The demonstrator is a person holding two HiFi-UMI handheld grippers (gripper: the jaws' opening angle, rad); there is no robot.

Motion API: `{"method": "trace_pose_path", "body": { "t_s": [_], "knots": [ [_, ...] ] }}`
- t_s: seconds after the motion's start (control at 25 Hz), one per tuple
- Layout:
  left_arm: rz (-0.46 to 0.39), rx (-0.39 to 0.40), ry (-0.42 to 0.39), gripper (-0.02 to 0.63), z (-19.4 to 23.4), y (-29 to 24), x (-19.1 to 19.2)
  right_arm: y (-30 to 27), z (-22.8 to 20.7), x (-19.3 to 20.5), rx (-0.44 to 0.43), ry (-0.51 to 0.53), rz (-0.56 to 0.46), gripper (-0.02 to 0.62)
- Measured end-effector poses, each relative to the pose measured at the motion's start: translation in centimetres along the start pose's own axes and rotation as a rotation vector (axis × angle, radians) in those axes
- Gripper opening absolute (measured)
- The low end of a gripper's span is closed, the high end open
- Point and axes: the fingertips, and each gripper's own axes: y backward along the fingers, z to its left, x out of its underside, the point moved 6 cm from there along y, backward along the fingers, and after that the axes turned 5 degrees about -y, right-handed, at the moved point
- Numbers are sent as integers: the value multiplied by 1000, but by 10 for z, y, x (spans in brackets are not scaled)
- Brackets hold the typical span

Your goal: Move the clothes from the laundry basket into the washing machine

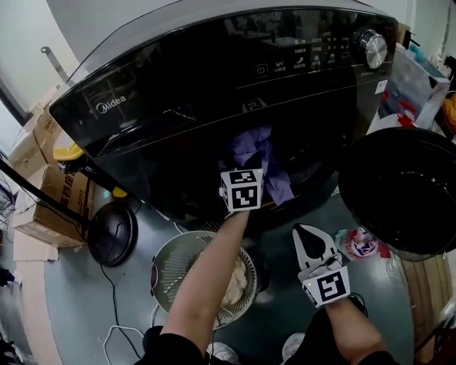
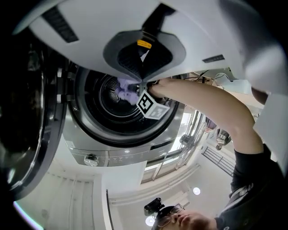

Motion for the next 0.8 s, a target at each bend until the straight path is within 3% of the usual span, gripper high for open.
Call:
{"method": "trace_pose_path", "body": {
  "t_s": [0.08,0.16,0.4,0.8],
  "knots": [
    [132,44,72,344,4,-11,19,1,2,1,-1,0,0,6],
    [168,54,52,367,1,-6,23,1,2,-1,-7,9,-12,6],
    [108,80,-52,383,-19,20,16,-4,3,4,-9,-5,5,6],
    [-6,143,-21,383,-26,95,34,-10,7,3,-31,8,9,6]
  ]
}}
